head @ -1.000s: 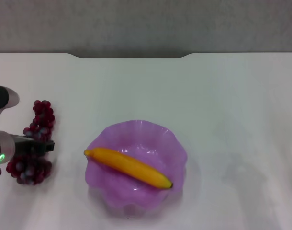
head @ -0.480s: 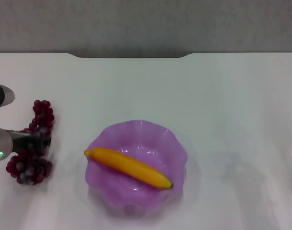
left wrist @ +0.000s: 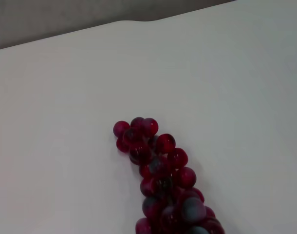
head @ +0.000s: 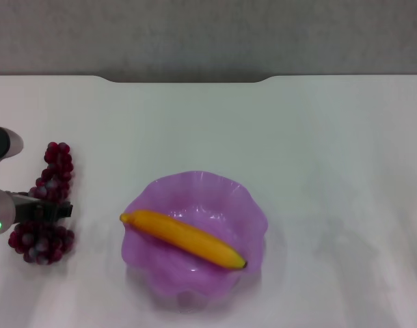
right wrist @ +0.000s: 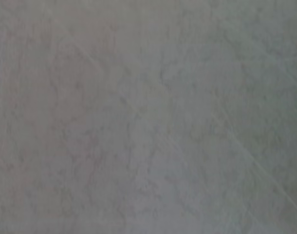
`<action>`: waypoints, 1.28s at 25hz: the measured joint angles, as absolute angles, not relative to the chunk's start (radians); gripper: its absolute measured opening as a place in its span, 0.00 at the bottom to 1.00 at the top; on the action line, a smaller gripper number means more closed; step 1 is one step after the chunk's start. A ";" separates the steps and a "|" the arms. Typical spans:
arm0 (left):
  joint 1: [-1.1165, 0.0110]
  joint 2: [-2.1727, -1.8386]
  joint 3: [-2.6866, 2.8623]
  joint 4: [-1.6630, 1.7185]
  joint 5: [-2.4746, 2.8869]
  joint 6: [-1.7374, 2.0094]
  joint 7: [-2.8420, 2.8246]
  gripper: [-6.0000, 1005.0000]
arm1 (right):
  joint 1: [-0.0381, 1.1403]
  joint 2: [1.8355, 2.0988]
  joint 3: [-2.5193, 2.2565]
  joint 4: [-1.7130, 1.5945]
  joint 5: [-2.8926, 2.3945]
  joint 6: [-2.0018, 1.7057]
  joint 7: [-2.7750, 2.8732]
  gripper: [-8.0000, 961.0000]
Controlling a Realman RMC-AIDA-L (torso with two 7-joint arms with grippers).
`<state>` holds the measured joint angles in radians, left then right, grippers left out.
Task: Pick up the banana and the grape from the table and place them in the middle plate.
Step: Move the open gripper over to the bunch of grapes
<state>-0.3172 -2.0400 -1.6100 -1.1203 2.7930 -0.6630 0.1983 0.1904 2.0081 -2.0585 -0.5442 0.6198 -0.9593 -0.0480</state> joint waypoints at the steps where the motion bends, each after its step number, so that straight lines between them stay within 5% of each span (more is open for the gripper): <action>1: -0.316 -2.040 -1.611 -1.120 2.793 -0.662 0.198 0.81 | 0.190 2.008 -2.059 -0.545 0.620 -0.958 -0.048 0.04; 5: -0.315 -2.040 -1.618 -1.111 2.794 -0.659 0.187 0.87 | 0.190 2.008 -2.059 -0.545 0.620 -0.957 -0.048 0.04; 32: -0.349 -2.041 -1.581 -1.035 2.802 -0.671 0.172 0.87 | 0.193 2.008 -2.060 -0.544 0.620 -0.957 -0.047 0.04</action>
